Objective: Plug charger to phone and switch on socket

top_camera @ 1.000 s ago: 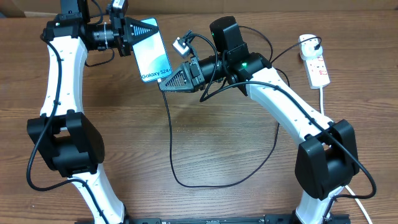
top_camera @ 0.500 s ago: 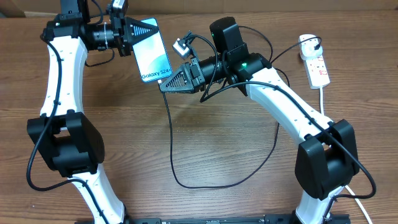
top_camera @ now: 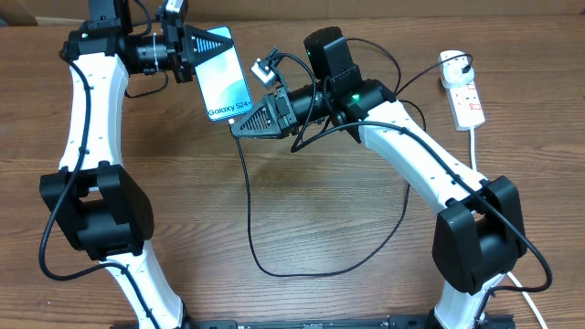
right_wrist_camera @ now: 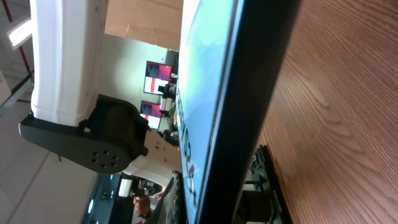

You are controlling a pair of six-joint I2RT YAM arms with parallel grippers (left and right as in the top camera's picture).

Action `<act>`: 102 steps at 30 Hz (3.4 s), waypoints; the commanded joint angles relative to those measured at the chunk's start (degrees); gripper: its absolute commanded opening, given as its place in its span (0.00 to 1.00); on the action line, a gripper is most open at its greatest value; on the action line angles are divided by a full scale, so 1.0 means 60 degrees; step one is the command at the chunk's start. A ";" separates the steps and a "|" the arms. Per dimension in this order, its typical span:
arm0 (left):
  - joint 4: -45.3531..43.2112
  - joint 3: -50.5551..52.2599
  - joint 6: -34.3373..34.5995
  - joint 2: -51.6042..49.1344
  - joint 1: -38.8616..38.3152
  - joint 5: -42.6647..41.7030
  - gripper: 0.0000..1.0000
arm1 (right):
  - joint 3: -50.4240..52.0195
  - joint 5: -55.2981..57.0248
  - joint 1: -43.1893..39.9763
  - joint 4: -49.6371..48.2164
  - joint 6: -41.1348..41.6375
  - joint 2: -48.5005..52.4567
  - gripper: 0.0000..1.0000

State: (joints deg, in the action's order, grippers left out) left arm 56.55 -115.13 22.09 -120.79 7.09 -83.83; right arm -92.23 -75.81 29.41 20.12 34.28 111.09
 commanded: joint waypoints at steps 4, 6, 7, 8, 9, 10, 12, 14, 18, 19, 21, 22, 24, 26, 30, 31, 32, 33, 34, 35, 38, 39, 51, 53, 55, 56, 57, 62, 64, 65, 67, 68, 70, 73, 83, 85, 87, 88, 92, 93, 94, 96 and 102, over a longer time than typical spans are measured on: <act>0.0025 -0.0211 -0.0047 0.0182 -0.0117 -0.0441 0.04 | 0.0117 0.0047 0.0015 -0.0095 -0.0062 0.0040 0.04; 0.0025 -0.0211 -0.0051 0.0182 -0.0117 -0.0437 0.04 | 0.0117 0.0018 0.0015 -0.0135 -0.0055 0.0040 0.04; 0.0025 -0.0211 -0.0062 0.0182 -0.0117 -0.0437 0.04 | 0.0117 0.0000 0.0015 -0.0178 -0.0022 0.0040 0.04; 0.0029 -0.0211 -0.0117 0.0182 -0.0117 -0.0437 0.04 | 0.0117 -0.0055 0.0015 -0.0248 -0.0011 0.0040 0.04; 0.0033 -0.0211 -0.0164 0.0182 -0.0117 -0.0437 0.04 | 0.0117 -0.0106 0.0015 -0.0339 0.0044 0.0040 0.04; 0.0047 -0.0211 -0.0200 0.0182 -0.0117 -0.0437 0.04 | 0.0113 -0.0149 0.0015 -0.0393 0.0055 0.0040 0.04; 0.0095 -0.0211 -0.0233 0.0182 -0.0117 -0.0437 0.04 | 0.0113 -0.0164 0.0011 -0.0419 0.0076 0.0040 0.04; 0.0098 -0.0211 -0.0237 0.0182 -0.0117 -0.0437 0.04 | 0.0113 -0.0164 -0.0047 -0.0412 0.0076 0.0040 0.04; 0.0098 -0.0211 -0.0226 0.0182 -0.0117 -0.0441 0.04 | 0.0113 -0.0208 -0.0211 -0.0368 0.0076 0.0040 0.04; 0.0098 -0.0211 -0.0226 0.0182 -0.0117 -0.0444 0.04 | 0.0113 -0.0215 -0.0237 -0.0328 0.0076 0.0040 0.04; 0.0098 -0.0211 -0.0222 0.0182 -0.0117 -0.0444 0.04 | 0.0113 -0.0222 -0.0237 -0.0244 0.0036 0.0040 0.04; 0.0098 -0.0211 -0.0222 0.0182 -0.0117 -0.0444 0.04 | 0.0113 -0.0226 -0.0237 -0.0229 0.0036 0.0040 0.04; 0.0095 -0.0211 -0.0222 0.0182 -0.0117 -0.0444 0.04 | 0.0113 -0.0229 -0.0215 -0.0229 0.0033 0.0040 0.04; 0.0095 -0.0211 -0.0222 0.0182 -0.0117 -0.0444 0.04 | 0.0117 -0.0226 -0.0186 -0.0229 0.0029 0.0040 0.04; 0.0095 -0.0211 -0.0222 0.0182 -0.0117 -0.0466 0.04 | 0.0124 -0.0222 -0.0149 -0.0229 0.0025 0.0040 0.04; 0.0095 -0.0211 -0.0219 0.0182 -0.0117 -0.0474 0.04 | 0.0124 -0.0222 -0.0142 -0.0226 0.0025 0.0040 0.04; 0.0095 -0.0211 -0.0219 0.0182 -0.0117 -0.0474 0.04 | 0.0127 -0.0222 -0.0142 -0.0229 0.0025 0.0040 0.04; 0.0095 -0.0211 -0.0222 0.0182 -0.0117 -0.0474 0.04 | 0.0131 -0.0226 -0.0142 -0.0226 0.0018 0.0040 0.04; 0.0095 -0.0211 -0.0222 0.0182 -0.0117 -0.0474 0.04 | 0.0131 -0.0226 -0.0142 -0.0208 0.0004 0.0040 0.04; 0.0095 -0.0211 -0.0219 0.0182 -0.0117 -0.0474 0.04 | 0.0131 -0.0226 -0.0142 -0.0178 0.0004 0.0040 0.04; 0.0095 -0.0211 -0.0222 0.0182 -0.0117 -0.0474 0.04 | 0.0131 -0.0215 -0.0102 0.0007 -0.0131 0.0040 0.04; 0.0095 -0.0211 -0.0222 0.0182 -0.0117 -0.0474 0.04 | 0.0131 -0.0208 -0.0076 0.0051 -0.0215 0.0040 0.04; 0.0098 -0.0211 -0.0222 0.0182 -0.0117 -0.0474 0.04 | 0.0131 -0.0095 -0.0029 0.0091 -0.0219 0.0040 0.04; 0.0098 -0.0211 -0.0222 0.0182 -0.0117 -0.0474 0.04 | 0.0131 -0.0040 -0.0029 0.0091 -0.0219 0.0040 0.04; 0.0098 -0.0211 -0.0222 0.0182 -0.0117 -0.0474 0.04 | 0.0131 -0.0018 -0.0029 0.0055 -0.0215 0.0040 0.04; 0.0098 -0.0211 -0.0226 0.0182 -0.0117 -0.0474 0.04 | 0.0131 -0.0018 -0.0029 0.0015 -0.0211 0.0040 0.04; 0.0098 -0.0211 -0.0222 0.0182 -0.0117 -0.0474 0.04 | 0.0131 -0.0022 -0.0033 -0.0022 -0.0208 0.0040 0.04; 0.0098 -0.0211 -0.0273 0.0182 -0.0117 -0.0463 0.04 | 0.0131 -0.0022 -0.0047 -0.0095 -0.0175 0.0040 0.04; 0.0102 -0.0211 -0.0302 0.0182 -0.0117 -0.0466 0.04 | 0.0131 -0.0022 -0.0047 -0.0109 -0.0175 0.0040 0.04; 0.0102 -0.0211 -0.0302 0.0182 -0.0117 -0.0466 0.04 | 0.0131 -0.0022 -0.0047 -0.0124 -0.0171 0.0040 0.04; 0.0106 -0.0211 -0.0302 0.0182 -0.0127 -0.0466 0.04 | 0.0131 -0.0018 -0.0047 -0.0138 -0.0171 0.0040 0.04; 0.0113 -0.0211 -0.0302 0.0182 -0.0127 -0.0470 0.04 | 0.0127 -0.0018 -0.0047 -0.0160 -0.0171 0.0040 0.04; 0.0157 -0.0211 -0.0335 0.0182 -0.0127 -0.0470 0.04 | 0.0131 -0.0018 -0.0047 -0.0168 -0.0168 0.0040 0.04; 0.0393 -0.0211 -0.0594 0.0182 -0.0127 -0.0463 0.04 | 0.0131 -0.0022 -0.0080 -0.0197 -0.0102 0.0040 0.04; 0.0572 -0.0211 -0.0754 0.0182 -0.0127 -0.0466 0.04 | 0.0131 -0.0018 -0.0178 -0.0419 0.0157 0.0040 0.04; 0.0576 -0.0211 -0.0758 0.0182 -0.0127 -0.0466 0.04 | 0.0131 -0.0007 -0.0178 -0.0419 0.0157 0.0040 0.04; 0.0576 -0.0211 -0.0758 0.0182 -0.0127 -0.0466 0.05 | 0.0127 0.0124 -0.0178 -0.0415 0.0259 0.0040 0.04; 0.0576 -0.0211 -0.0758 0.0182 -0.0127 -0.0466 0.04 | 0.0131 0.0211 -0.0178 -0.0419 0.0331 0.0040 0.04; 0.0576 -0.0211 -0.0798 0.0182 -0.0135 -0.0466 0.04 | 0.0131 0.0306 -0.0178 -0.0415 0.0372 0.0040 0.04; 0.0579 -0.0211 -0.0841 0.0182 -0.0135 -0.0470 0.04 | 0.0127 0.0317 -0.0178 -0.0419 0.0404 0.0040 0.04; 0.0586 -0.0211 -0.0907 0.0182 -0.0135 -0.0470 0.04 | 0.0127 0.0350 -0.0178 -0.0415 0.0433 0.0040 0.04; 0.0612 -0.0211 -0.0976 0.0182 -0.0157 -0.0470 0.04 | 0.0127 0.0455 -0.0178 -0.0419 0.0539 0.0040 0.04; 0.0605 -0.0211 -0.1155 0.0182 -0.0277 -0.0474 0.04 | 0.0131 0.0769 -0.0178 -0.0412 0.0729 0.0040 0.04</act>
State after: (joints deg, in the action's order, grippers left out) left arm 59.55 -115.13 17.23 -120.79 7.11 -83.92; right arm -91.48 -75.90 28.93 18.57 37.54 111.09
